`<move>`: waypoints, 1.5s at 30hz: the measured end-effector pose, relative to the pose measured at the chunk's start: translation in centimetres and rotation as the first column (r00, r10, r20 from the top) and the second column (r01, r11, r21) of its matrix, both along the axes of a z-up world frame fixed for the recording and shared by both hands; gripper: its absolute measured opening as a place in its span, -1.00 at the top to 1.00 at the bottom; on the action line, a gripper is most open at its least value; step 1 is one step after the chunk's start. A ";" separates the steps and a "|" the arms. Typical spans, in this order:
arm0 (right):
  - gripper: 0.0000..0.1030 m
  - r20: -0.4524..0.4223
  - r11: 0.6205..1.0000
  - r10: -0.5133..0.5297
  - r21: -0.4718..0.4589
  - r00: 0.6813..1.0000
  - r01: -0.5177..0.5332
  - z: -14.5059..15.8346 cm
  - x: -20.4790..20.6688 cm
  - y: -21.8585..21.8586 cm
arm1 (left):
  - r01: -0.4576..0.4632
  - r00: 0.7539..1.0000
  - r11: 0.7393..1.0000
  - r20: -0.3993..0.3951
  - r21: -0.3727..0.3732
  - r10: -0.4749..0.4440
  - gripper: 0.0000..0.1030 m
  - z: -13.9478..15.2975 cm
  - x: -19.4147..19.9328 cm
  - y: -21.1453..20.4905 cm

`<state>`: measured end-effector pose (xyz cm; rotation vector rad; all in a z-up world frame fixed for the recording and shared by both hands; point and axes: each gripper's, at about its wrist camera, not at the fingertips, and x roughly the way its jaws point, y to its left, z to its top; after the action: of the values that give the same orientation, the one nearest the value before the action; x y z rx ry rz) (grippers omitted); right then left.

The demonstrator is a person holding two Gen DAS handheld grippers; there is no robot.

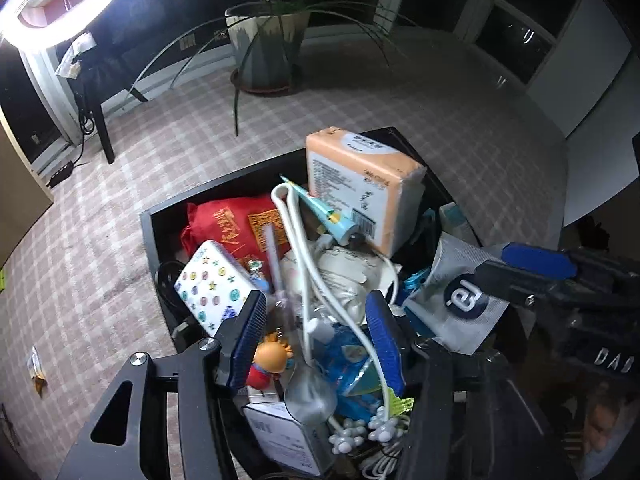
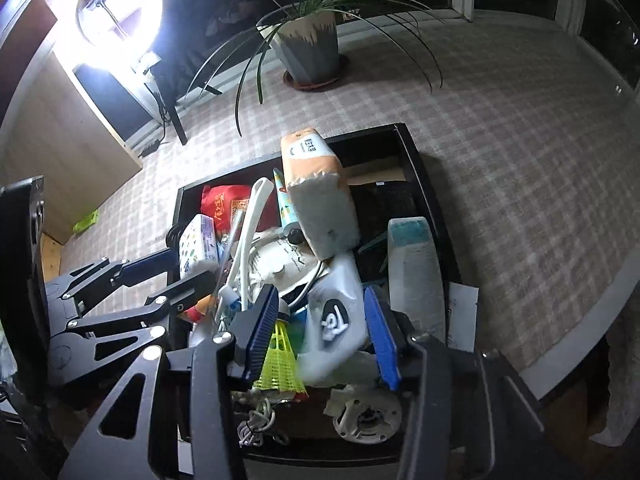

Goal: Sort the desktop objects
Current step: 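Open both grippers to drop the eye-drop bottle and grey packet into the bin, then move both open grippers back toward the yellow-green tube by the cabinet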

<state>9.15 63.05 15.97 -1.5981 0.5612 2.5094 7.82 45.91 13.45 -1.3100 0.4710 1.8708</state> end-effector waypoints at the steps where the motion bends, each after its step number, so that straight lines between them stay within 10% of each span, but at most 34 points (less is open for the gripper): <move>1: 0.14 0.000 1.000 -0.001 0.000 1.000 0.001 0.0 0.0 0.0 | -0.005 1.000 1.000 0.002 -0.001 0.005 0.04 0.0 -0.1 -0.2; 25: 0.06 -0.029 0.983 0.184 0.007 0.983 -0.183 1.4 -5.0 -12.4 | -0.228 0.974 0.974 -0.005 -0.005 0.227 0.07 -0.4 -7.8 -13.5; 45: 0.03 -0.066 0.924 0.379 -0.027 0.923 -0.382 1.0 -18.9 -37.9 | -0.530 0.846 0.848 -0.069 -0.006 0.528 0.07 -1.2 -26.9 -40.0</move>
<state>-9.76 25.19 16.93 -1.8035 0.3306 2.8434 -19.05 5.91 12.23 -1.5065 0.1659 2.3717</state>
